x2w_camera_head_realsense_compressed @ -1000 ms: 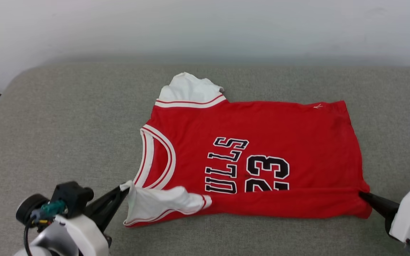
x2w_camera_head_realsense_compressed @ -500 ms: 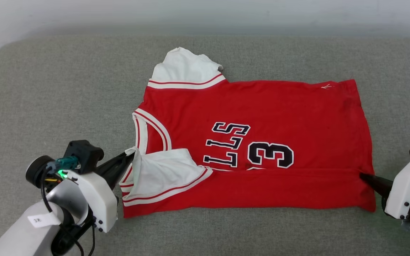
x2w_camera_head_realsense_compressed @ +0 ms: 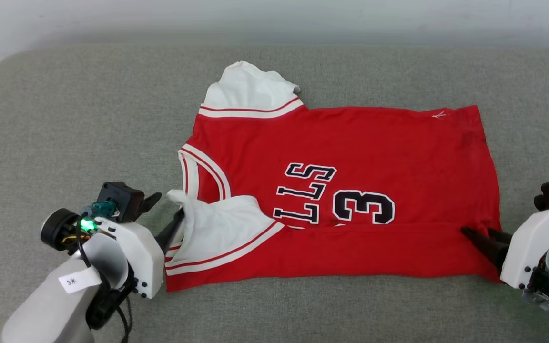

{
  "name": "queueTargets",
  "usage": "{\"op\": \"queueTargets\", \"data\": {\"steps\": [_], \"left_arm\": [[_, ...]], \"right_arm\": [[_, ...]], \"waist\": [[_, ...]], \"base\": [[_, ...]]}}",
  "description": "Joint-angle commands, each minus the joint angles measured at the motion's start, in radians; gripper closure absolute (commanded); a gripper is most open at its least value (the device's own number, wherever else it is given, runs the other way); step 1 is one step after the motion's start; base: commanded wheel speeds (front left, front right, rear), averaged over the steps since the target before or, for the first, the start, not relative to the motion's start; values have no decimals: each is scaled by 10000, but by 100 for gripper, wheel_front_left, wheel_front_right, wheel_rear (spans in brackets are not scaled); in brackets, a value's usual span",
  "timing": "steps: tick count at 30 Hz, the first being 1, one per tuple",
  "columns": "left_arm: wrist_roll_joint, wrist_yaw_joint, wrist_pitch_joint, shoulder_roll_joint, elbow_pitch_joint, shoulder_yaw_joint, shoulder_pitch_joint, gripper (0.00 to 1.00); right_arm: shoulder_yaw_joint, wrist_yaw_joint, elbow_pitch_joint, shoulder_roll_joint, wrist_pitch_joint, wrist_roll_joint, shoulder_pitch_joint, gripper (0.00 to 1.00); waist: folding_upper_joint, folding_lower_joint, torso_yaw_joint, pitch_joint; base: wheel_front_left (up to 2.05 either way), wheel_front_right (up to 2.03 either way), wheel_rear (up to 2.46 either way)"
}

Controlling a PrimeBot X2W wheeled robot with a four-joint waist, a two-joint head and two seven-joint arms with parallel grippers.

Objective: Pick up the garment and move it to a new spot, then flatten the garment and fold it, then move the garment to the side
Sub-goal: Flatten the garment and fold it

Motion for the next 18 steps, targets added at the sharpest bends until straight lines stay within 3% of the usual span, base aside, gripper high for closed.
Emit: {"op": "queueTargets", "data": {"steps": [1, 6, 13, 18], "left_arm": [[-6, 91, -236, -91, 11, 41, -92, 0], [-99, 484, -857, -358, -7, 254, 328, 0], [-133, 1796, -1373, -357, -915, 648, 1482, 0], [-528, 2634, -1142, -338, -2118, 902, 2588, 0]], "right_arm": [[12, -9, -15, -27, -103, 37, -9, 0], [221, -9, -426, -312, -600, -95, 288, 0], [381, -9, -1355, -358, -1020, -870, 922, 0], [236, -9, -2116, -212, -712, -1671, 1549, 0]], "waist": [[0, -1, 27, -148], [0, -1, 83, -599], [0, -1, 46, -1256], [0, -1, 36, -1372]], "base": [[0, 0, 0], [0, 0, 0], [0, 0, 0], [0, 0, 0]]}}
